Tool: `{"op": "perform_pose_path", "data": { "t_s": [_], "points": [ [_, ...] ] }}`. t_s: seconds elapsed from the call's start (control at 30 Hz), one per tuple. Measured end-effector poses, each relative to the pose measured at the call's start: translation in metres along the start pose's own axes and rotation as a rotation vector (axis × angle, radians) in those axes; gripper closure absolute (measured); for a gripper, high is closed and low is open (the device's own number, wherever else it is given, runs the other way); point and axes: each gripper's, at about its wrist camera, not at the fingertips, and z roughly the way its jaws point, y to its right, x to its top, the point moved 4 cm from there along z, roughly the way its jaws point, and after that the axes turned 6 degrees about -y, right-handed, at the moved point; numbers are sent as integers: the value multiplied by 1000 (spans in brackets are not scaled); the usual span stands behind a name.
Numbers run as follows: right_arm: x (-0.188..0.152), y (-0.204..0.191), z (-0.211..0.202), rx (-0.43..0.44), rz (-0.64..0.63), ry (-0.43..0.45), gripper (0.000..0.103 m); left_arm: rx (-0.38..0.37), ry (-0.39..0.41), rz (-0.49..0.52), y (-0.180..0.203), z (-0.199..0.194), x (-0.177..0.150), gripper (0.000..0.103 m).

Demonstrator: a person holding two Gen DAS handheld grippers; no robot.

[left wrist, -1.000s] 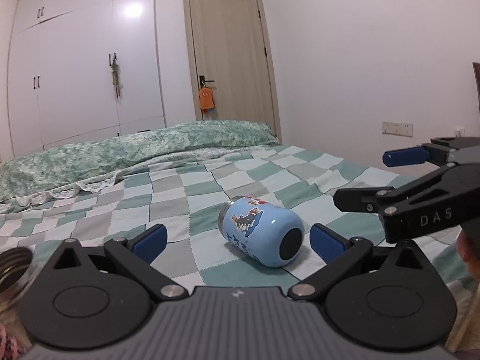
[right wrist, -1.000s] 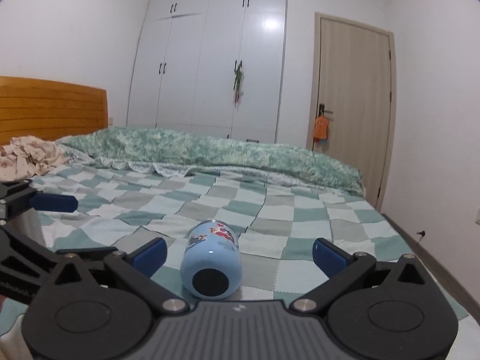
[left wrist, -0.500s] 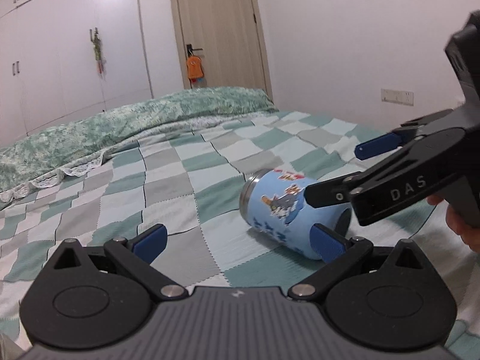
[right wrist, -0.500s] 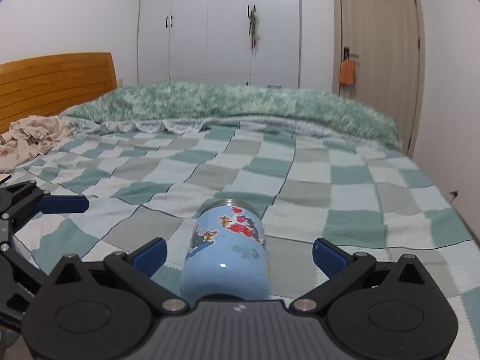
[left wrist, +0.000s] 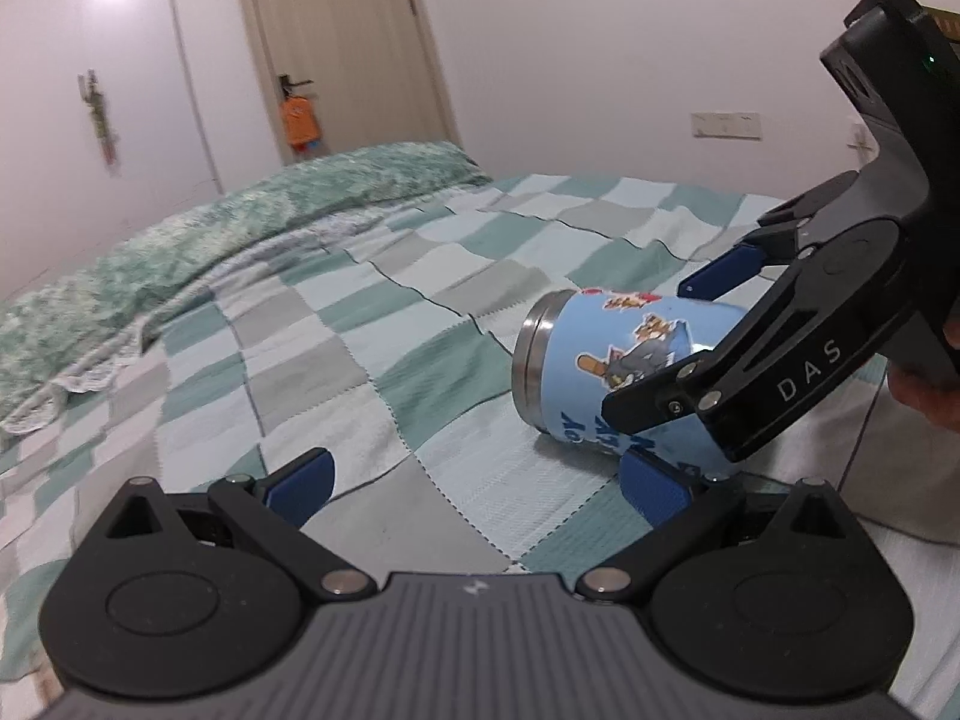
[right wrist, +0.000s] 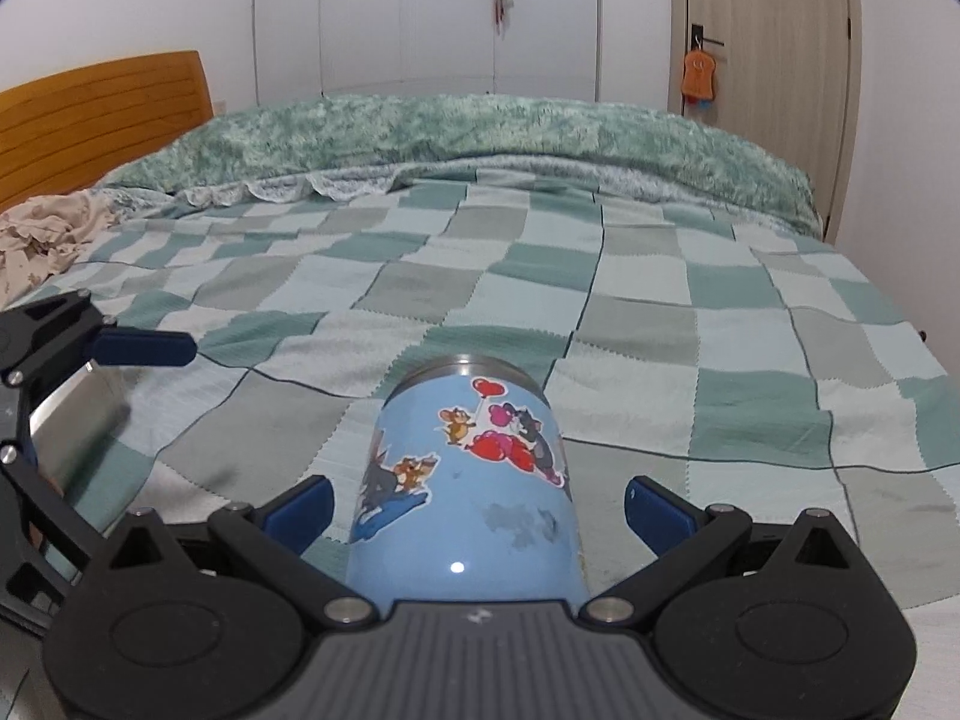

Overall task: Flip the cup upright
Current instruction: 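Close the right gripper around the blue tumbler's body, then lift the blue tumbler with the right gripper and rotate it upright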

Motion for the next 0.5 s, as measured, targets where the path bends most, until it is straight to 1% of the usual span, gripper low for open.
{"op": "perform_pose_path", "data": {
  "t_s": [0.07, 0.17, 0.2, 0.27, 0.3, 0.37, 0.4, 0.5],
  "points": [
    [0, -1, 6, 0, -2, -14, 1, -30, -19, 1, -4, 8, -1, 0],
    [0, -3, 14, -6, -7, -34, 2, -92, -68, -3, -10, 21, -4, 0],
    [-1, -3, 18, -6, -5, -44, 5, -106, -80, 1, -11, 25, -5, 0],
    [-2, -3, 22, -5, 2, -60, 9, -108, -96, 10, -13, 30, -9, 0],
    [-2, -2, 24, -6, 4, -66, 14, -107, -100, 12, -13, 31, -10, 0],
    [-4, -2, 27, 5, 8, -88, 19, -114, -101, 7, -12, 32, -11, 0],
    [-4, -2, 29, 9, 13, -100, 19, -120, -100, 9, -11, 31, -11, 0],
    [-5, -4, 27, -3, 16, -93, 20, -116, -95, 29, -7, 27, -11, 0]
  ]
}}
